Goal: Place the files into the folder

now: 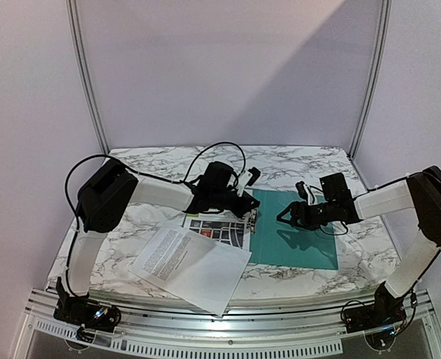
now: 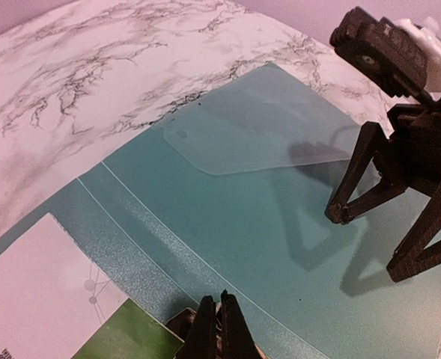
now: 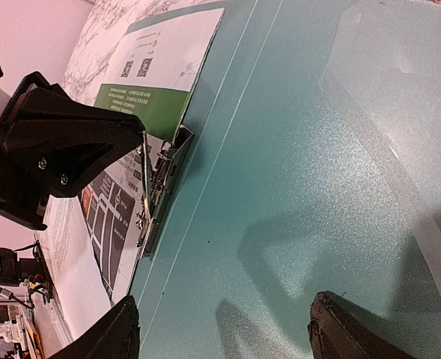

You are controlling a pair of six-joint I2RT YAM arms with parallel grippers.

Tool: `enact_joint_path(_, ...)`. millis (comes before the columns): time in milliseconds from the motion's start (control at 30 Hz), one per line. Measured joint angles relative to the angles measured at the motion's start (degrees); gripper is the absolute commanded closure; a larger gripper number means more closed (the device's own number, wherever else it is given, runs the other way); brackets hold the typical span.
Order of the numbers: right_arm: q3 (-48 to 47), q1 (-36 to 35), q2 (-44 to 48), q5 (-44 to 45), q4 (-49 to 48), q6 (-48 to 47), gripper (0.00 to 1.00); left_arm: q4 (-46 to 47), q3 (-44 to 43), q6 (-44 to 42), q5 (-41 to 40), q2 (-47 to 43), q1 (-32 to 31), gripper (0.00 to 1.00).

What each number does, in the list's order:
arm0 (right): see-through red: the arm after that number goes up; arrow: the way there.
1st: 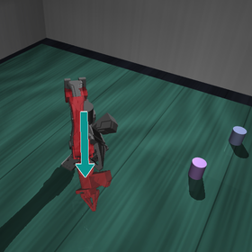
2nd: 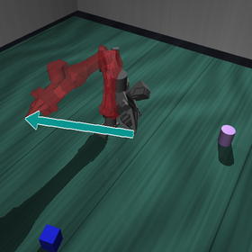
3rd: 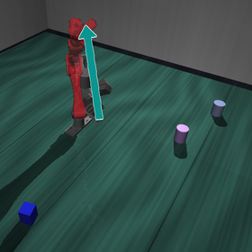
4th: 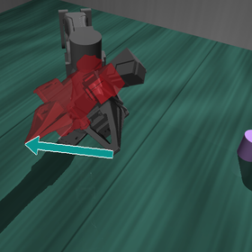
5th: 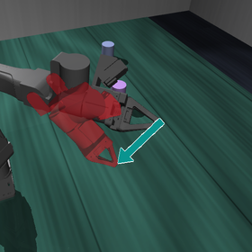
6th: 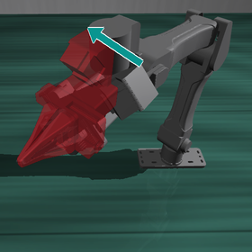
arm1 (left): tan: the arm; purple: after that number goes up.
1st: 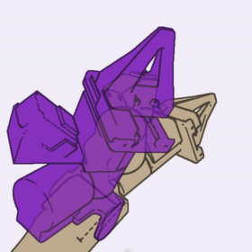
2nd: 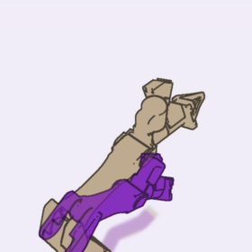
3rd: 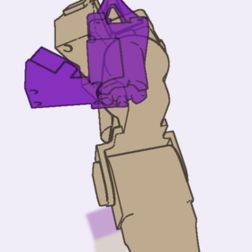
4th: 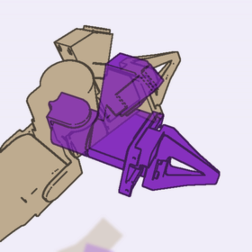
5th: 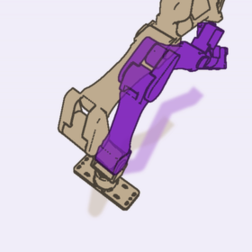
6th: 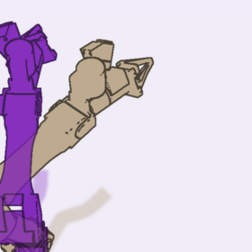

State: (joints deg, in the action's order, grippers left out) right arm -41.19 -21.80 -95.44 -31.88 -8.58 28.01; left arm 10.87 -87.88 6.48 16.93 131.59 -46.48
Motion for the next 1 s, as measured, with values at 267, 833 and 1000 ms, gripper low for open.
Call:
enact_joint_path(267, 0.0, -0.4, 0.0, 0.0, 0.0, 0.1, 0.22, -0.4, 0.0, 1.8, -0.9, 0.0, 0.0, 1.0)
enact_joint_path(833, 0.0, -0.8, 0.1, 0.0, 0.0, 0.2, 0.22, 3.9, 5.7, 7.0, -1.3, -1.7, 0.1, 1.0)
enact_joint_path(1000, 0.0, -1.2, 0.1, 0.0, 0.1, 0.2, 0.22, 5.4, 7.2, 8.5, -1.5, -2.0, 0.1, 1.0)
